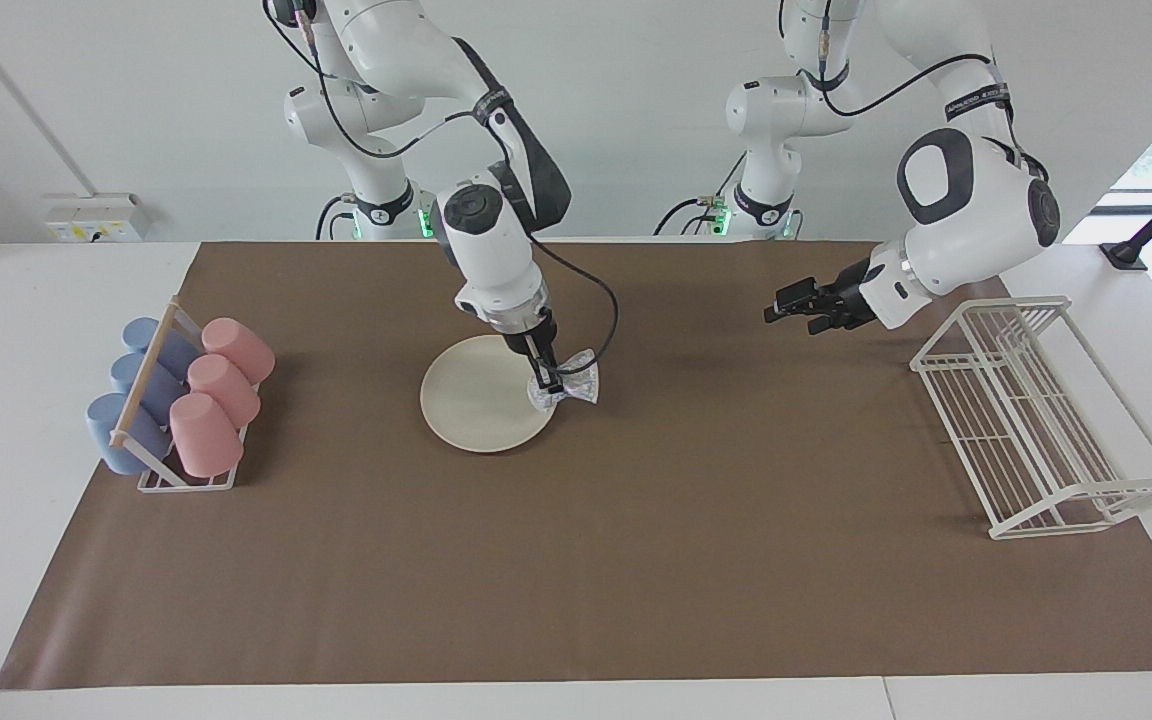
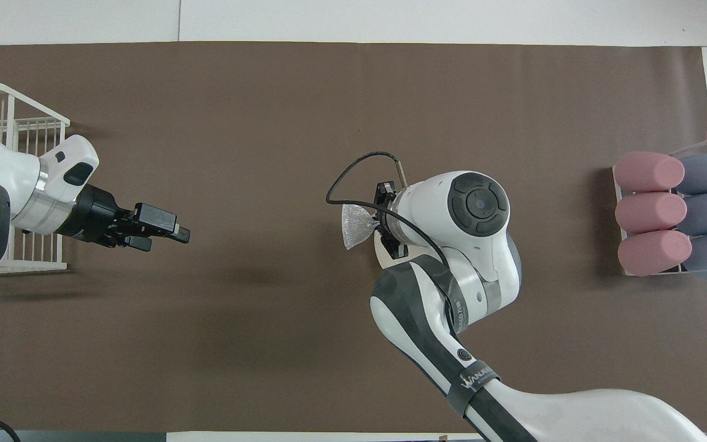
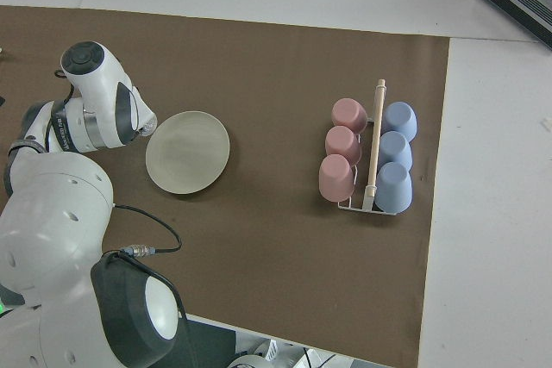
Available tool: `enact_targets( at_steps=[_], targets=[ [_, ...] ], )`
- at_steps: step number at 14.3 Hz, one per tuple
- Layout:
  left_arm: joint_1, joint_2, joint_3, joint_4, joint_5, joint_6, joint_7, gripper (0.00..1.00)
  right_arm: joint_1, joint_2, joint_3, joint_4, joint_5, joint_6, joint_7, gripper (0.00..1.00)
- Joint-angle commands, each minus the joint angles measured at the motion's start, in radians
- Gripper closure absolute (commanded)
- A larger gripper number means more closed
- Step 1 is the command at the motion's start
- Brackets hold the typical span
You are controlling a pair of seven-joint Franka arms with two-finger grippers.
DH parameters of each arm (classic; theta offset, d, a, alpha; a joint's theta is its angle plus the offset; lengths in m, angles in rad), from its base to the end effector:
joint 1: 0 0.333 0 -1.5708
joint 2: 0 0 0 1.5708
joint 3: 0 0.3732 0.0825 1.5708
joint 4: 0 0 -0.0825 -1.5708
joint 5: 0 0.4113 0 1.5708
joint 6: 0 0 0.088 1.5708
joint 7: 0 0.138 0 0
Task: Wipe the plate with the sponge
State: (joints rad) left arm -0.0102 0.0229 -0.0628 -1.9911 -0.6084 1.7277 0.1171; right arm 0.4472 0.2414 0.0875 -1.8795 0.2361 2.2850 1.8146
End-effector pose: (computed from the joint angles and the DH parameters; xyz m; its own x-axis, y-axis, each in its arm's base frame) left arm 0.5463 -0.1100 0.4651 0.9663 -0.0782 -0.2452 0.0722 -0.8321 0.5499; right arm 0.5753 0.3495 0.4111 0.1521 -0.9566 -0.2484 -0.9870 -0.1341 -0.0881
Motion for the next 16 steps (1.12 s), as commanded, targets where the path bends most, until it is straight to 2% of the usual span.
enact_targets(
  at_steps=[1,5,8,11,16],
  targets=[
    [-0.008,-0.02,0.003,-0.026,-0.141,0.018,0.038,0.0,0.005,0.055,0.0,0.219,-0.036,-0.196,0.093,1.0],
    [-0.011,-0.041,0.003,-0.103,-0.419,0.007,0.169,0.0,0.152,0.016,-0.002,0.234,-0.176,-0.285,0.221,1.0],
    [-0.025,-0.037,0.003,-0.144,-0.557,-0.017,0.24,0.0,0.185,0.013,0.003,0.241,-0.187,-0.275,0.293,1.0],
    [-0.042,-0.032,0.003,-0.198,-0.576,-0.024,0.35,0.0,0.199,0.012,0.0,0.243,-0.187,-0.282,0.298,1.0],
    [-0.123,-0.015,0.003,-0.218,-0.685,0.029,0.363,0.0,0.205,0.015,0.003,0.283,-0.195,-0.282,0.327,1.0]
  ],
)
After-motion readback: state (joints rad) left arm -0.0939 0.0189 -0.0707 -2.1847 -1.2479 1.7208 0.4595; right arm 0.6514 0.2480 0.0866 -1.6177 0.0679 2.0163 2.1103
